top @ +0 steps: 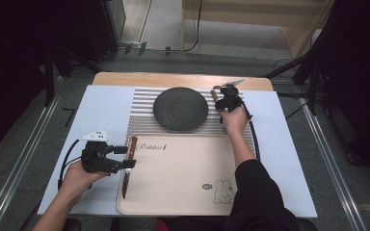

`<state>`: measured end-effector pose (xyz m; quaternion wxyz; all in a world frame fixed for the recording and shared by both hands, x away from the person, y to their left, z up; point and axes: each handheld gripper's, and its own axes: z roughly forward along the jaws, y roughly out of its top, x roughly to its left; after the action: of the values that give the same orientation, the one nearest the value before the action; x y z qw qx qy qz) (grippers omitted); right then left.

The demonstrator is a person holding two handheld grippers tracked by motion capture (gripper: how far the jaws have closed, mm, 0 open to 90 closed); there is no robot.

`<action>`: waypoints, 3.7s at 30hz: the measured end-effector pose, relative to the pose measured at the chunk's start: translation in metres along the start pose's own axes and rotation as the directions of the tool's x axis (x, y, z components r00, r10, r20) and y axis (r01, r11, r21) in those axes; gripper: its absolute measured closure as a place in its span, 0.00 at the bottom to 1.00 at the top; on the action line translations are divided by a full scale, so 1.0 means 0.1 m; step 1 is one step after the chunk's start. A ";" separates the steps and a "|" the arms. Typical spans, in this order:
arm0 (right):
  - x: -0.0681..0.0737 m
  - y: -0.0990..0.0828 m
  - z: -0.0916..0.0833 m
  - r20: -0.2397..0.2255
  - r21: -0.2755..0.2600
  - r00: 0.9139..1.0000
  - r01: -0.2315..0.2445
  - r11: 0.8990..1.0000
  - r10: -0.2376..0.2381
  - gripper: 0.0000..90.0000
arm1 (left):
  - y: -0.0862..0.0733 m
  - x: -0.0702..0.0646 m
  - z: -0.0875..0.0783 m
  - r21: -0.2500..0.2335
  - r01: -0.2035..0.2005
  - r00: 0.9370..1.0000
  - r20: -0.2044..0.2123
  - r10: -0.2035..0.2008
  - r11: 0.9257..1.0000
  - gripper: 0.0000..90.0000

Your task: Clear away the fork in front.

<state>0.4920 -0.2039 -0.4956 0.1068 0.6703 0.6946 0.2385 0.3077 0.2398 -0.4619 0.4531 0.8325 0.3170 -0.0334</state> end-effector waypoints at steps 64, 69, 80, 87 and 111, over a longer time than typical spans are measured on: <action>0.37 -0.02 -0.73 -0.251 -0.150 0.942 0.189 0.971 -0.222 0.84 | 0.95 0.25 0.34 -0.090 0.054 0.995 -0.081 -0.062 0.994 0.30; 0.43 -0.07 -0.74 -0.270 -0.159 0.933 0.200 0.967 -0.237 0.84 | 1.02 0.25 0.42 -0.080 0.051 0.994 -0.096 -0.059 0.995 0.30; 0.55 -0.17 -0.76 -0.303 -0.192 0.913 0.221 0.956 -0.272 0.84 | 1.23 0.24 0.56 -0.077 0.048 0.994 -0.097 -0.056 0.996 0.30; 0.64 -0.22 -0.78 -0.324 -0.221 0.899 0.232 0.947 -0.295 0.84 | 1.31 0.27 0.62 -0.097 0.086 0.992 -0.086 -0.094 0.992 0.32; 0.90 -0.38 -0.76 -0.372 -0.267 0.868 0.241 0.933 -0.330 0.84 | 1.69 0.25 0.97 -0.092 0.098 0.981 -0.156 -0.111 0.991 0.32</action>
<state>0.4160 -0.1289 -0.4328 0.0634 0.4792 0.7637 0.4280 0.4448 0.1112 -0.4036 0.4583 0.7949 0.3969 0.0236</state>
